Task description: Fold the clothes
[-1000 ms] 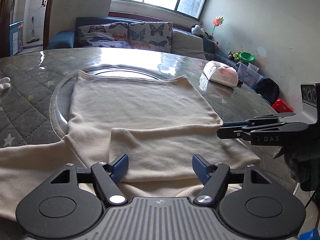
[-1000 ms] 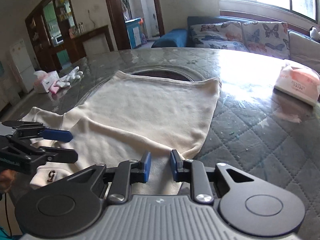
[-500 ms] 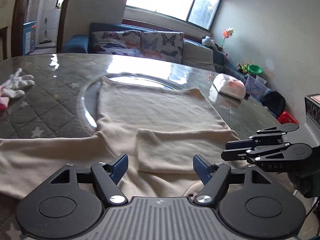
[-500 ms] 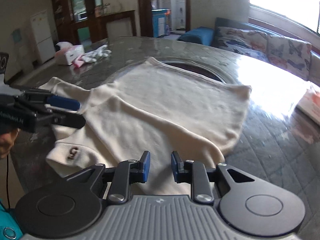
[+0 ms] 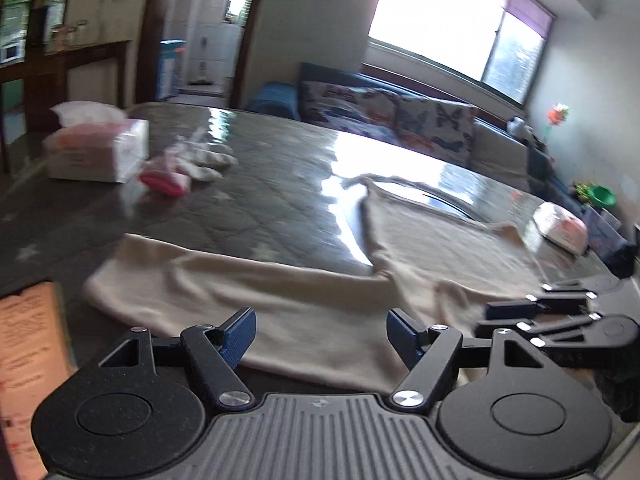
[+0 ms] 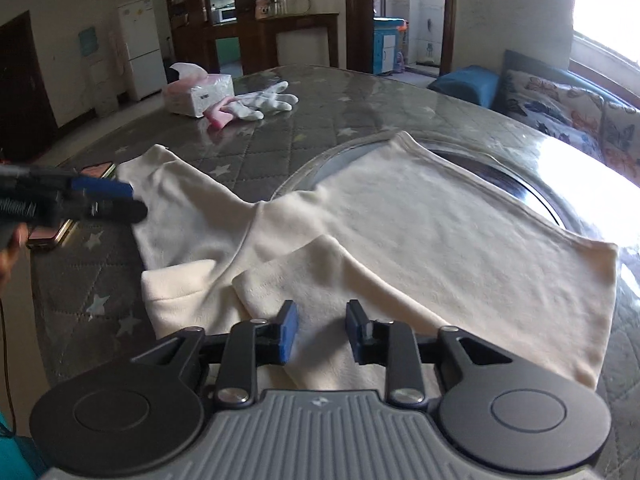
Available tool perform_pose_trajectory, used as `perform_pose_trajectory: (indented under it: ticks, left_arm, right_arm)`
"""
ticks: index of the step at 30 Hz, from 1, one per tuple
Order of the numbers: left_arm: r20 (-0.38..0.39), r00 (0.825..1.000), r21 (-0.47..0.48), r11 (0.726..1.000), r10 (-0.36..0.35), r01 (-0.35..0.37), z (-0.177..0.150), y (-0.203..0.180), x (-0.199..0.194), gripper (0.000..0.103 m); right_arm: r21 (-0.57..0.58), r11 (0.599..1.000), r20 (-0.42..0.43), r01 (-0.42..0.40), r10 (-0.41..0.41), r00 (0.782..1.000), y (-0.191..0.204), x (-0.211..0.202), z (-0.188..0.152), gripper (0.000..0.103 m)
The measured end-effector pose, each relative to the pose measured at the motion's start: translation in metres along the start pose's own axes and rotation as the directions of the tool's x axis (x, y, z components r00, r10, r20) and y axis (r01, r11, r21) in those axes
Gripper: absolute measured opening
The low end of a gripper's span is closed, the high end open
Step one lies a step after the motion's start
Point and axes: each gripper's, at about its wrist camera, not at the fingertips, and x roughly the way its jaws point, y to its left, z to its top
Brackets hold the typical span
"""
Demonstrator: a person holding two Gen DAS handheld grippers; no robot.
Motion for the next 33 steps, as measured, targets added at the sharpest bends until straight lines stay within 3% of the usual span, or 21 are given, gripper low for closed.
perform_pose_trajectory:
  ticks: [6, 10, 20, 23, 25, 27, 30, 33]
  left_arm:
    - [0.045, 0.980, -0.069, 0.979, 0.195, -0.192, 0.017, 0.046, 0.005, 0.075]
    - [0.039, 0.965, -0.079, 0.963, 0.261, -0.257, 0.020, 0.065, 0.011, 0.075]
    - [-0.026, 0.962, -0.157, 0.949, 0.274, -0.274, 0.013, 0.086, 0.021, 0.068]
    - [-0.021, 0.958, -0.160, 0.944, 0.287, -0.287, 0.010, 0.086, 0.020, 0.060]
    - [-0.020, 0.952, -0.166, 0.938, 0.305, -0.304, 0.010, 0.086, 0.019, 0.046]
    - [-0.023, 0.950, -0.175, 0.934, 0.311, -0.310, 0.009, 0.086, 0.017, 0.026]
    - [-0.027, 0.957, -0.204, 0.935, 0.289, -0.289, 0.009, 0.086, 0.014, 0.014]
    - [-0.007, 0.969, -0.214, 0.946, 0.247, -0.243, 0.013, 0.076, 0.009, 0.009]
  right_arm:
    - [0.003, 1.000, 0.013, -0.003, 0.003, 1.000, 0.000, -0.014, 0.000, 0.030]
    - [0.017, 1.000, 0.032, -0.010, 0.009, 0.999, -0.001, -0.026, 0.000, 0.033]
    - [0.023, 1.000, 0.069, -0.014, 0.012, 0.998, 0.001, -0.045, 0.000, 0.036]
    - [0.026, 1.000, 0.076, -0.013, 0.011, 0.997, 0.002, -0.048, -0.001, 0.039]
    - [0.030, 1.000, 0.079, -0.008, 0.006, 0.997, 0.001, -0.050, -0.002, 0.039]
    - [0.035, 0.999, 0.083, -0.004, 0.001, 0.997, 0.000, -0.052, -0.003, 0.039]
    - [0.050, 0.999, 0.094, 0.007, -0.011, 0.996, -0.003, -0.057, -0.006, 0.040]
    - [0.078, 0.997, 0.111, 0.020, -0.029, 0.993, -0.009, -0.064, -0.009, 0.041]
